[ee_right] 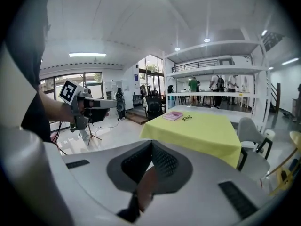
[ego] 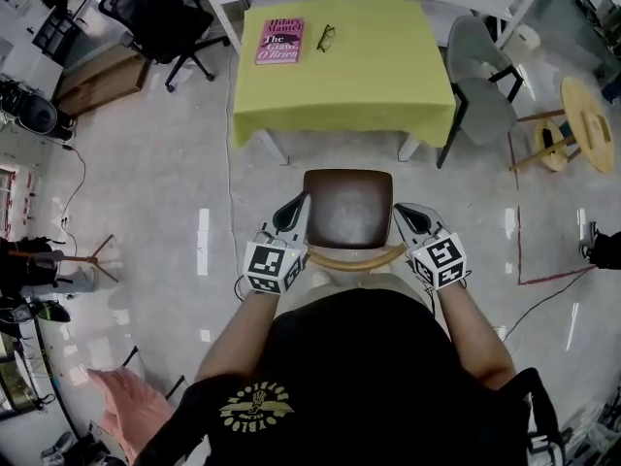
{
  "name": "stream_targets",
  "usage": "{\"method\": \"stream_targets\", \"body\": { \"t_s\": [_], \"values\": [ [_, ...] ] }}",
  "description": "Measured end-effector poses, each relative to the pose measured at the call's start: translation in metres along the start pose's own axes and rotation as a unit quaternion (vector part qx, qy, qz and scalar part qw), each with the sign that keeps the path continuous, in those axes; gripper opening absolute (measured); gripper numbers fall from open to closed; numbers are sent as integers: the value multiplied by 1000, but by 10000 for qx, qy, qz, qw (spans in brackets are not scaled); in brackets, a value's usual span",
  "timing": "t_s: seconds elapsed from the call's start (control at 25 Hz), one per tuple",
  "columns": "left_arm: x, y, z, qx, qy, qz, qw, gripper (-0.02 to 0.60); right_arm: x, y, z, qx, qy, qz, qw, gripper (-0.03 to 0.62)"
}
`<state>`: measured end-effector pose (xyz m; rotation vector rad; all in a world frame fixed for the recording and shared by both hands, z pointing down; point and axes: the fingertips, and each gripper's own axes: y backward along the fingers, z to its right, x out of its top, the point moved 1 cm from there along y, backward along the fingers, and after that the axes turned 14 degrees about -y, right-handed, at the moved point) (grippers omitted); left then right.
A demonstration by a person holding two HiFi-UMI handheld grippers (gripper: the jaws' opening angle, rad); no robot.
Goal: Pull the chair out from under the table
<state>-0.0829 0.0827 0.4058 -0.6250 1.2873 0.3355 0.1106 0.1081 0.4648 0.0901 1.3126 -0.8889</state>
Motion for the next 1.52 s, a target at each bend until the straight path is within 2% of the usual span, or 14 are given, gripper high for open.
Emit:
{"method": "stream_targets", "body": {
  "t_s": [0.32, 0.6, 0.84, 1.0, 1.52],
  "values": [
    [46, -1, -3, 270, -18, 322, 9991, 9, 63, 14, 4, 193, 132, 545, 9982, 11],
    [86, -8, -12, 586, -114, 579, 9965, 9, 114, 31, 14, 195, 410, 1014, 9938, 11],
    [119, -7, -18, 790, -137, 713, 9942, 9, 146, 43, 16, 428, 359, 1315, 9897, 11],
    [129, -8, -14, 859, -235, 765, 9931, 9, 150, 46, 22, 438, 534, 1361, 9883, 10],
    [121, 4, 14, 1072, -301, 467, 9927, 9, 137, 51, 26, 865, 481, 1247, 9872, 11]
  ]
}}
